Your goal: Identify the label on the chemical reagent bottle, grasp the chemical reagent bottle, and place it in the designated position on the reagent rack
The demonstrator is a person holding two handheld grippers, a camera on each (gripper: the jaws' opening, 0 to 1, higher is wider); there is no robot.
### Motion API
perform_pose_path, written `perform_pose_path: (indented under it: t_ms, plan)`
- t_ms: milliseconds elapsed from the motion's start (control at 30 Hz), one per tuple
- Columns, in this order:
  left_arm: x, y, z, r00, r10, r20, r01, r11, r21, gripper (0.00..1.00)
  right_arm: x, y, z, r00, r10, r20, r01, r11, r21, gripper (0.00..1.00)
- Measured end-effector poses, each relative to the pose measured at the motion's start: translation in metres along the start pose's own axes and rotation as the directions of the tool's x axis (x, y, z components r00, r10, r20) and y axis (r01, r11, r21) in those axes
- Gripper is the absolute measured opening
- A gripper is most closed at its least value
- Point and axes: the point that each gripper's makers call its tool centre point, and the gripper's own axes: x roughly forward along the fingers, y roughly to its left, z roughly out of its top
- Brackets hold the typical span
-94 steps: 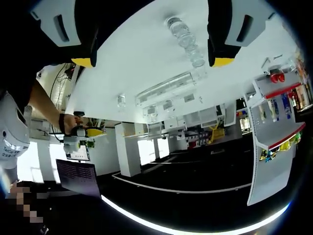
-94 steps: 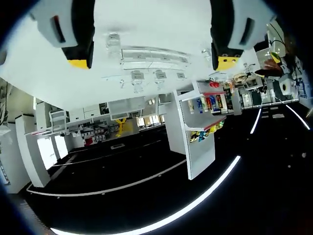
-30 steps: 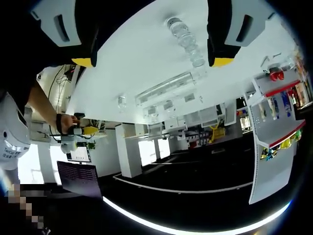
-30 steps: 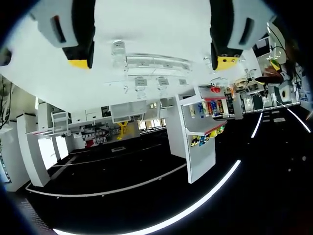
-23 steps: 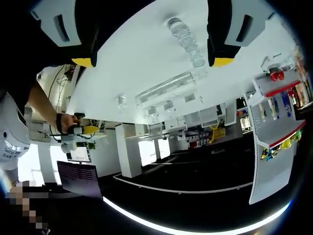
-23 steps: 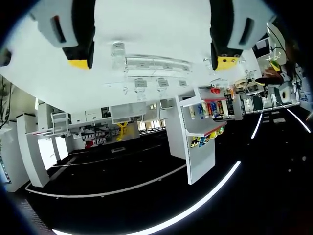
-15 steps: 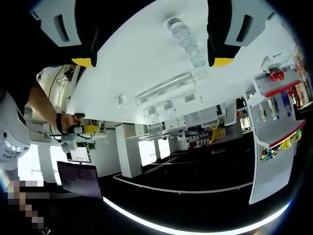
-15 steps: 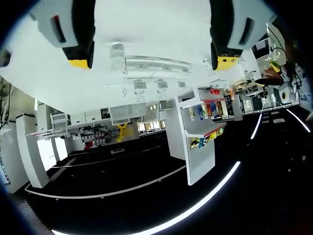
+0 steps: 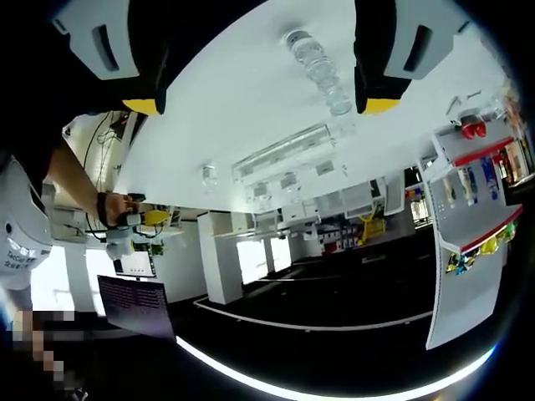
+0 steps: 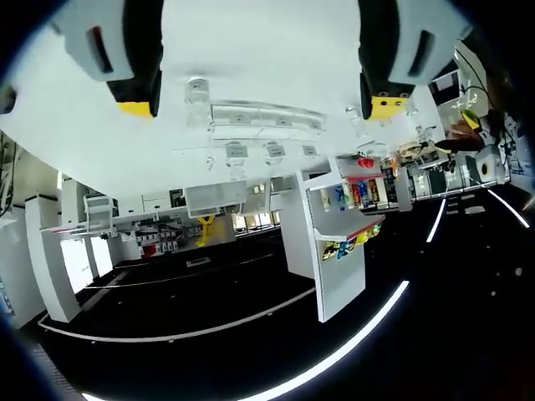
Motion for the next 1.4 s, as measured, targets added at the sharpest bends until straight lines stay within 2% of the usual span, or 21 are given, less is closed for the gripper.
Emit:
perform_pose_path:
  t_ms: [300,800,1133,1233,1300,1400]
  plan:
    - [-0.001,-0.001,0.001,1.0,0.0,0.001,0.0,1.0,0.003,0.93,0.003,0.003,-0.008,1.0,0.014,-0.019,-0.014,1.0,-0.008,0.95]
    - [0.001,0.0,0.0,1.0,0.003,-0.007,-0.003,1.0,0.002,0.92,0.019,0.006,-0.033,0.995,0.025,-0.099,-0.031,0.998,-0.055,0.96]
    - [-0.001,-0.001,0.008,1.0,0.001,0.005,-0.001,1.0,0.016,0.92,0.042,-0.013,-0.053,0.988,-0.008,-0.151,0.0,0.998,-0.057,0.96]
    - [-0.002,-0.001,0.008,1.0,0.003,0.001,-0.003,1.0,0.024,0.92,0.051,-0.019,-0.058,0.985,-0.024,-0.173,0.01,0.997,-0.078,0.97]
    - [-0.002,-0.001,0.008,1.0,0.002,0.003,-0.003,1.0,0.024,0.92,0.056,-0.029,-0.061,0.979,-0.062,-0.192,0.042,0.993,-0.11,0.97]
    - [-0.003,0.0,0.008,1.0,0.007,0.003,-0.007,1.0,0.024,0.92,0.064,-0.036,-0.06,0.98,-0.081,-0.184,0.056,0.989,-0.138,0.97]
